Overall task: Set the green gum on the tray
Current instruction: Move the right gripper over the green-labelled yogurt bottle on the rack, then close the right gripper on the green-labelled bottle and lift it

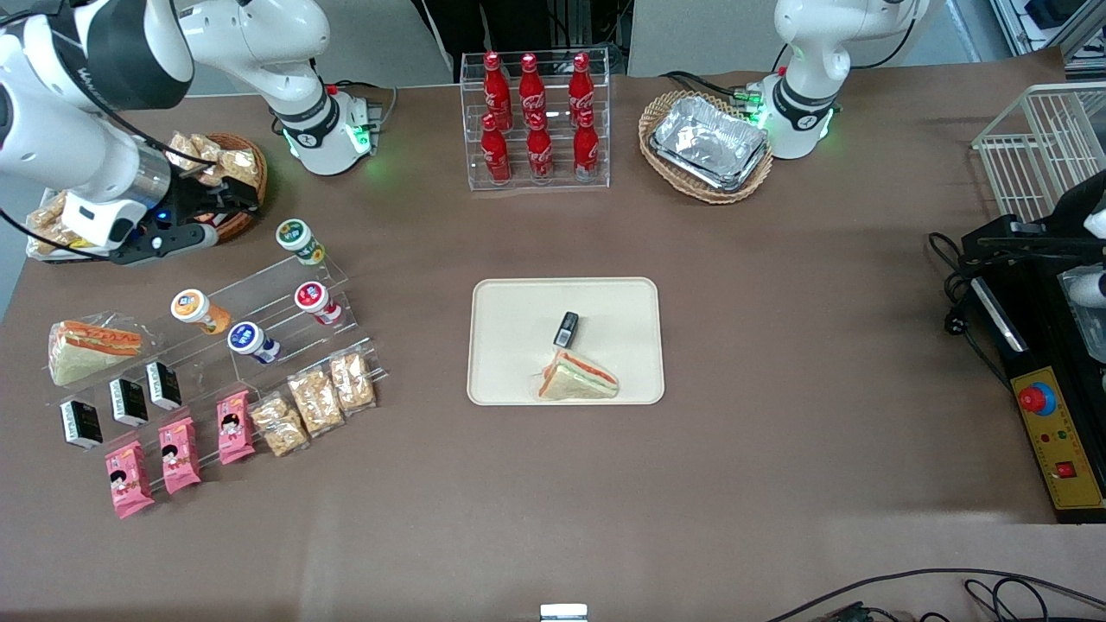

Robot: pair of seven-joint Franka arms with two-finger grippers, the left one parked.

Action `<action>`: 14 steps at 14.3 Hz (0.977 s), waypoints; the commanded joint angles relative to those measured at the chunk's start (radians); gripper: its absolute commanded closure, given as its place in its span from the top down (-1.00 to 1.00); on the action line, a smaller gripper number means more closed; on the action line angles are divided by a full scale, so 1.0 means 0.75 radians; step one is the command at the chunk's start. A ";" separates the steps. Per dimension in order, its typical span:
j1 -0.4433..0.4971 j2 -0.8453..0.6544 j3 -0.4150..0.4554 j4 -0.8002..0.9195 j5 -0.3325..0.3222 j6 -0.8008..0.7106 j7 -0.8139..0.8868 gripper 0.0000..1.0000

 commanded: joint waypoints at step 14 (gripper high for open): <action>0.086 -0.096 0.010 -0.505 0.081 0.481 0.095 1.00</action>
